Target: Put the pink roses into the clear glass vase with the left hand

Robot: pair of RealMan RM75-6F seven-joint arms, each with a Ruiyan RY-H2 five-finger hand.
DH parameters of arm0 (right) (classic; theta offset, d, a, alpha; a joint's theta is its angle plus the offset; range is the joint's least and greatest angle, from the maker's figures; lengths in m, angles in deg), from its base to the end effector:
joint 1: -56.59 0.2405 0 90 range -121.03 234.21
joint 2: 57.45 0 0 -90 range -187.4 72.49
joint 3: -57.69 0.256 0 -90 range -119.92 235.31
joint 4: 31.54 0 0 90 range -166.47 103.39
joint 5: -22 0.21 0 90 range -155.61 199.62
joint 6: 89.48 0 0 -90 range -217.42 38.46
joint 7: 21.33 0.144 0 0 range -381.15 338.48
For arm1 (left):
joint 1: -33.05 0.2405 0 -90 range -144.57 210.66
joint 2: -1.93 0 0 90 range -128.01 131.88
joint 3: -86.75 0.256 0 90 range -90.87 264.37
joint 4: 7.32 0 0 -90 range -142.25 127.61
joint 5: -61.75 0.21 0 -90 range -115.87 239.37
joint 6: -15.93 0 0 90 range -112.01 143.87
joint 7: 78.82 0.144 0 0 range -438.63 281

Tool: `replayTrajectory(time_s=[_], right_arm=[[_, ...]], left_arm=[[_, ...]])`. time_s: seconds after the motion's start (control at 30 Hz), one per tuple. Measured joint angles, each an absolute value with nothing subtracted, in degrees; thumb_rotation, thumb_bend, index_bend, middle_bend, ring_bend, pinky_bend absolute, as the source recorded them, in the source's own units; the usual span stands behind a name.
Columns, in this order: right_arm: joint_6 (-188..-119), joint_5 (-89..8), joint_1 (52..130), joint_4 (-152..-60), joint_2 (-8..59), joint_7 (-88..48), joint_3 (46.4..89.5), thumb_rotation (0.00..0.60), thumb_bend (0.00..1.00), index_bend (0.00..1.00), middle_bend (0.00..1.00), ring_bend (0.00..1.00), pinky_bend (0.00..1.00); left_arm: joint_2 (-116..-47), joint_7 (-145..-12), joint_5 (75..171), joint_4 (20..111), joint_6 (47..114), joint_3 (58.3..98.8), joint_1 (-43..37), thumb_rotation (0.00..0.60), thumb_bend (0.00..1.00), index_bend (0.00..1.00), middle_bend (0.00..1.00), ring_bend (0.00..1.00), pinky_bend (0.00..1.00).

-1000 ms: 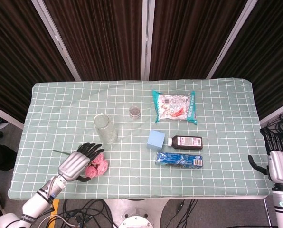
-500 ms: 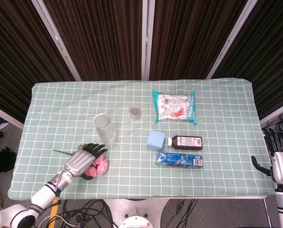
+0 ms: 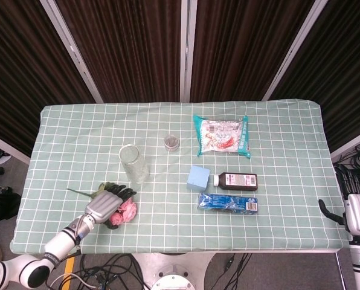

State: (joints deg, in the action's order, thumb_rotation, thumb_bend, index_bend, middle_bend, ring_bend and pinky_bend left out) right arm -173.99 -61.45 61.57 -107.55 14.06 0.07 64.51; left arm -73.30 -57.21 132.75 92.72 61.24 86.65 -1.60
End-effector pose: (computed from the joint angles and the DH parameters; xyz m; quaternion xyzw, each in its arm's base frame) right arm -0.3550 -0.1983 0.1592 0.5111 -0.4391 0.4682 0.5717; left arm -0.1967 0.2543 -0.0015 -0.8279 -0.3936 -0.2399 0.3196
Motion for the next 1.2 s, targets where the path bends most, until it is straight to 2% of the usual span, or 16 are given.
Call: replayTrajectory(time_s=[0.13,0.33,0.47,0.6,0.9,1.2], right_arm=[[-173.9,-61.2,61.5,-107.5,14.0,0.1,64.6,0.600,0.25,0.00,0.00,0.00,0.00],[-173.7,-60.9,61.4,-107.6,13.9,0.1,64.6,0.600,0.25,0.00,0.00,0.00,0.00],[-173.6,-60.7,61.3,-107.6,13.9,0.0,64.6,0.600,0.25,0.00,0.00,0.00,0.00],[-173.5,-60.6,61.3,-107.8,13.9,-0.1,64.7,0.600,0.25,0.00,0.00,0.00,0.00],[-174.3,-60.3,60.8,-109.6,13.1,-1.7,64.8,0.600,0.25,0.00,0.00,0.00,0.00],[-176.6,-61.4,59.9,-112.7,11.9,-3.0,64.8,0.600,0.27,0.00,0.00,0.00,0.00]], left_arm=[[-73.9,-55.6,131.4,92.1,61.7,86.9,-2.2,0.600,0.17,0.26,0.20,0.12,0.26],[-75.6,-54.4,131.3,90.0,64.0,87.2,-2.3,0.600,0.22,0.39,0.34,0.29,0.50],[-76.4,-54.6,132.3,89.1,66.0,87.2,-1.9,0.600,0.26,0.44,0.43,0.39,0.57],[-76.6,-55.9,134.2,88.7,68.1,87.1,-1.4,0.600,0.33,0.50,0.49,0.48,0.67],[-73.9,-58.3,140.1,89.2,74.3,87.3,0.4,0.600,0.35,0.54,0.53,0.52,0.70],[-63.2,-56.2,141.6,93.6,82.6,85.0,3.0,0.600,0.35,0.55,0.54,0.53,0.71]])
